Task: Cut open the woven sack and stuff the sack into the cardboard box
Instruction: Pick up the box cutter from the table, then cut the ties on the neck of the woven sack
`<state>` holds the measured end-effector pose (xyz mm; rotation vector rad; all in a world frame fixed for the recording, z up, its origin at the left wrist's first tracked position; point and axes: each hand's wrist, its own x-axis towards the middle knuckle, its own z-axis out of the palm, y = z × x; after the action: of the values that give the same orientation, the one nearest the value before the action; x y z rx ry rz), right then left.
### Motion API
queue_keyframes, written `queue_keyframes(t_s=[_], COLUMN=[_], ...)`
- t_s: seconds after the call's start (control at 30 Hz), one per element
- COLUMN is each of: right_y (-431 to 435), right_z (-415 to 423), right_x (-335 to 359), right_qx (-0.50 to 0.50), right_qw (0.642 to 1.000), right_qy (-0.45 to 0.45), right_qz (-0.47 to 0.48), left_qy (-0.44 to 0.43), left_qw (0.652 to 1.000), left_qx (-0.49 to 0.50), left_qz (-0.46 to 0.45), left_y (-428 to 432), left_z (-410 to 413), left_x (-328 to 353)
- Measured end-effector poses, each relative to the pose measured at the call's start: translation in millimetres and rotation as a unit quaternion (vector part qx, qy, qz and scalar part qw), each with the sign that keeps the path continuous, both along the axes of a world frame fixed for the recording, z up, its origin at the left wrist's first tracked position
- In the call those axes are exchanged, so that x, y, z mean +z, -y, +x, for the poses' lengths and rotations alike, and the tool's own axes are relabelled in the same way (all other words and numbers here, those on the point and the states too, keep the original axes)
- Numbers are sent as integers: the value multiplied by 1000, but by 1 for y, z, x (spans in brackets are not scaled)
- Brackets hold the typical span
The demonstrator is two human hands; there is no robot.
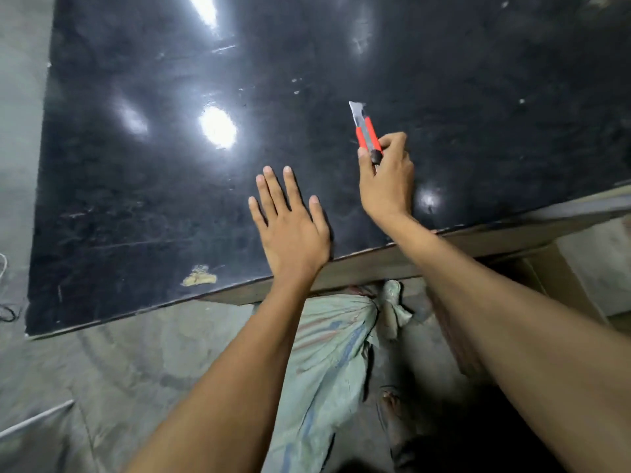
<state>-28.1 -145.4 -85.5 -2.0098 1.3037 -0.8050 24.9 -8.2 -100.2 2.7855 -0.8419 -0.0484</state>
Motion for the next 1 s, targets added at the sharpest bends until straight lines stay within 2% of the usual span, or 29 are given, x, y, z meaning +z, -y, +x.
queue_keyframes(t_s=[0.13, 0.27, 0.4, 0.5, 0.63, 0.73, 0.8, 0.9, 1.0], right_y=[-67, -158, -224, -246, -255, -249, -241, -229, -210], right_z=[-64, -136, -192, -221, -249, -263, -268, -266, -255], right_x=[20, 17, -16, -58, -126, -194, -242, -319, -392], right_qx=[-21, -61, -100, -105, -114, -131, -145, -151, -166], right_qw=[997, 987, 984, 983, 979, 977, 975, 971, 968], right_qy=[72, 139, 101, 56, -2, -27, -45, -48, -46], right_qz=[8, 45, 103, 139, 166, 168, 163, 182, 180], left_qy=[-5, 22, 80, 95, 131, 188, 191, 124, 46], left_qw=[998, 991, 979, 978, 978, 973, 972, 974, 971], left_qx=[-55, -133, -187, -183, -161, -127, -113, -154, -221], left_qz=[-3, -22, 11, 34, 8, -33, -76, -107, -81], left_y=[-16, -83, -145, -153, -142, -122, -107, -87, -70], left_z=[-2, -41, -72, -76, -86, -87, -90, -105, -124], left_x=[2, -4, -18, -27, -55, -92, -127, -213, -315])
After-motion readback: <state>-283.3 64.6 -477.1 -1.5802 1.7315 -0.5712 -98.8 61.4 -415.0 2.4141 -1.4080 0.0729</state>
